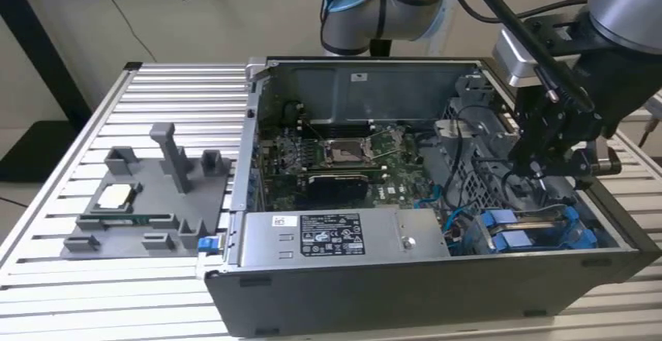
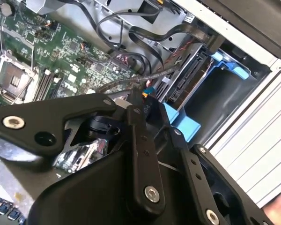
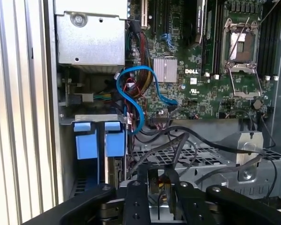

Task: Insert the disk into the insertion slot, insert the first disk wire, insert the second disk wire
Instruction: 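Insert the first disk wire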

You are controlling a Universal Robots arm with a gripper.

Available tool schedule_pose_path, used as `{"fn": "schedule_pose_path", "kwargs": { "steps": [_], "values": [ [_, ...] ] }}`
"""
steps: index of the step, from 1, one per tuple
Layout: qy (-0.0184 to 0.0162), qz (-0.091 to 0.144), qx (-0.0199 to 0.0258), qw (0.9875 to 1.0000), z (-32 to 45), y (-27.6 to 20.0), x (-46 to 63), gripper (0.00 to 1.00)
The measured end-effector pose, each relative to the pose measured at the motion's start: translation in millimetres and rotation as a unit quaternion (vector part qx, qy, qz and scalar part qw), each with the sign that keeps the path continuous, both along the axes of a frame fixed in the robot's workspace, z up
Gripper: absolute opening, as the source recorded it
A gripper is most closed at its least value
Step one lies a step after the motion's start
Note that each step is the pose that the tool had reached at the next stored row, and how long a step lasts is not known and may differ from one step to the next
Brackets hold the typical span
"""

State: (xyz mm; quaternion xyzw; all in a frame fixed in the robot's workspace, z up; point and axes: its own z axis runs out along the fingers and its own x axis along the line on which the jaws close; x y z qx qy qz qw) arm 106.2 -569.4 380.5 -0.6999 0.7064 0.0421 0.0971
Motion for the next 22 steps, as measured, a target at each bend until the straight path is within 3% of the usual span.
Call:
{"fn": "schedule_pose_path", "kwargs": {
  "steps": [4,5,16,19,22],
  "values": [
    [0.0000,0.000,-0.0028,1.0000,-0.1,0.0,0.1,0.27],
    [0.0000,0.000,-0.0035,1.0000,-0.1,0.0,0.1,0.19],
    [0.0000,0.000,-0.0047,1.0000,-0.5,0.1,0.0,0.19],
    [0.0000,0.000,-0.0099,1.0000,-1.3,0.0,0.1,0.19],
    [0.0000,0.000,-0.0188,0.9998,-2.7,0.0,0.2,0.19]
  ]
}}
